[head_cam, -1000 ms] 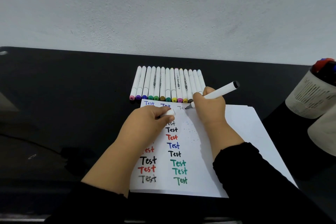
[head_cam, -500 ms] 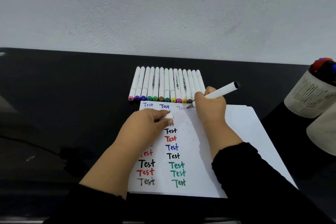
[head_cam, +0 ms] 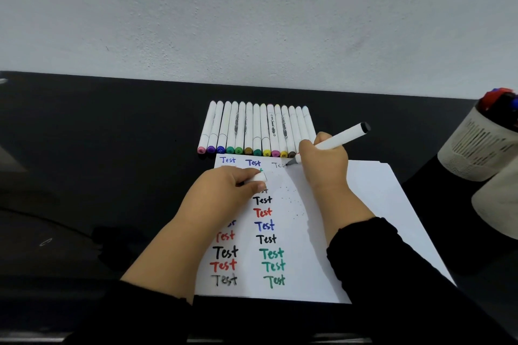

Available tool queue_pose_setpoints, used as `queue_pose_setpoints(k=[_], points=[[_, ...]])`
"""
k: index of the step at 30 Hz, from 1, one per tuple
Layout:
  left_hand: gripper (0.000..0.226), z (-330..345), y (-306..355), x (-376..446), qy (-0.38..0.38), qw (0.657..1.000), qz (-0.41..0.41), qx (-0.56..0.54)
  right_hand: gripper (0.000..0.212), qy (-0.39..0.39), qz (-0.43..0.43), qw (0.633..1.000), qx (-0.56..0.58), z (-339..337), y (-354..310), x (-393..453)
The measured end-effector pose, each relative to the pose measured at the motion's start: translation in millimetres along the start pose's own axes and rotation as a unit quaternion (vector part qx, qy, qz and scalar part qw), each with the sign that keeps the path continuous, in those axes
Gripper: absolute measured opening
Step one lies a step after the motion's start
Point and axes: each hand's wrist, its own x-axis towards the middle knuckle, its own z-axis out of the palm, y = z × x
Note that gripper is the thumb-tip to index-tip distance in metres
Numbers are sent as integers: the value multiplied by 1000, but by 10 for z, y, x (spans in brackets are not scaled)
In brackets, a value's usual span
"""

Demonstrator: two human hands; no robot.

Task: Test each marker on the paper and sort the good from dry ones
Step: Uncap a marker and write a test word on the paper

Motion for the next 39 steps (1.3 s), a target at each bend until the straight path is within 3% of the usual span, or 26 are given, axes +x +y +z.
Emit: queue_pose_setpoints(k=[4, 12, 21, 33, 39], points=[[44, 6, 13, -8, 0, 1000, -3, -10, 38, 0, -3, 1000, -5, -5, -2, 0], [42, 3, 26, -39, 5, 996, -20, -82, 38, 29, 37, 994, 94, -73, 11, 38], [39, 12, 40, -53, -11, 987, -36, -159, 42, -141, 31, 971, 191, -56, -67, -52], [40, -12, 76, -47, -15, 989, -32, -146, 44, -173, 25, 966, 192, -56, -87, -90], [34, 12, 103, -53, -27, 986, -19, -161, 43, -242, 8, 958, 156, -46, -71, -159]])
